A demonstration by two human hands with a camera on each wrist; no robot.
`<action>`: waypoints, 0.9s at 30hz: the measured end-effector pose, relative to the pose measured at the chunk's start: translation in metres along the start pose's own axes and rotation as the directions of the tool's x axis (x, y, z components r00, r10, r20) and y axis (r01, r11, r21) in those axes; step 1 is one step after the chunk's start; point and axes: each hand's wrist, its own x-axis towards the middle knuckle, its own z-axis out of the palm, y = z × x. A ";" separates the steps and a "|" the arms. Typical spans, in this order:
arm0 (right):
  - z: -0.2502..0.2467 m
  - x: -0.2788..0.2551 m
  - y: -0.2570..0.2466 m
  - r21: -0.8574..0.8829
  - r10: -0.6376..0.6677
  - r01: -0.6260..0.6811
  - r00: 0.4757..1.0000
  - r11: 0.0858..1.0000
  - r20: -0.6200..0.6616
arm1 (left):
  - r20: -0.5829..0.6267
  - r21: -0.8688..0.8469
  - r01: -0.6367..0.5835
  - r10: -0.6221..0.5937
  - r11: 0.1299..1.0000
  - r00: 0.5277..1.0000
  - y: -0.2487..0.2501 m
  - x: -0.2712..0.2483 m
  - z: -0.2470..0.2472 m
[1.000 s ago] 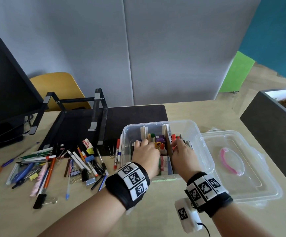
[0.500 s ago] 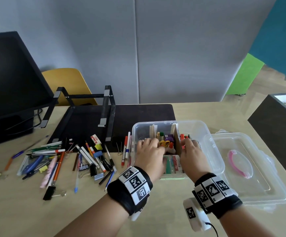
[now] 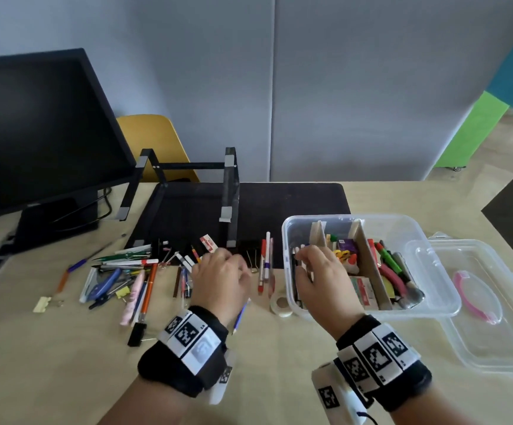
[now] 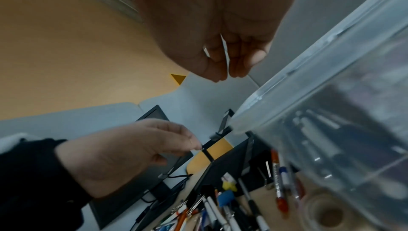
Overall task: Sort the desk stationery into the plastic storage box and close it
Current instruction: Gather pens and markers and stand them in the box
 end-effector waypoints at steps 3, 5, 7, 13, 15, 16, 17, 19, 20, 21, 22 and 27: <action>0.018 0.001 -0.022 0.021 -0.010 0.008 0.997 1.000 0.073 | 0.086 0.019 0.080 -0.082 0.997 0.993 -0.037 0.004 -0.004; 0.032 0.000 -0.034 0.024 -0.014 0.010 0.988 1.000 0.157 | 0.159 0.029 0.148 -0.150 0.989 0.976 -0.062 0.008 -0.001; 0.048 0.000 -0.044 0.009 0.008 -0.011 0.971 1.000 0.240 | 0.223 0.025 0.192 -0.193 0.981 0.956 -0.085 0.013 0.005; 0.105 0.007 -0.045 -0.131 0.163 -0.118 0.896 0.984 0.413 | 0.310 -0.005 0.241 -0.227 0.971 0.923 -0.128 0.019 0.020; 0.124 0.012 -0.039 -0.158 0.239 -0.188 0.869 0.970 0.433 | 0.301 -0.036 0.213 -0.193 0.976 0.934 -0.135 0.022 0.023; 0.132 0.014 -0.036 -0.174 0.275 -0.220 0.856 0.960 0.437 | 0.298 -0.050 0.192 -0.169 0.980 0.939 -0.138 0.024 0.025; 0.139 0.017 -0.034 -0.190 0.312 -0.252 0.843 0.949 0.439 | 0.295 -0.062 0.166 -0.141 0.984 0.945 -0.141 0.027 0.026; 0.150 0.022 -0.030 -0.228 0.374 -0.302 0.821 0.926 0.432 | 0.289 -0.081 0.107 -0.079 0.991 0.954 -0.145 0.034 0.029; 0.154 0.025 -0.028 -0.259 0.395 -0.310 0.817 0.915 0.419 | 0.283 -0.089 0.079 -0.051 0.993 0.958 -0.148 0.037 0.030; 0.158 0.028 -0.027 -0.293 0.410 -0.310 0.820 0.905 0.400 | 0.274 -0.095 0.053 -0.025 0.994 0.962 -0.150 0.041 0.032; 0.162 0.030 -0.026 -0.320 0.416 -0.305 0.826 0.897 0.380 | 0.262 -0.098 0.024 0.002 0.995 0.965 -0.153 0.046 0.034; 0.174 0.041 -0.022 -0.363 0.442 -0.312 0.821 0.878 0.362 | 0.276 -0.074 -0.119 0.135 0.990 0.952 -0.159 0.069 0.036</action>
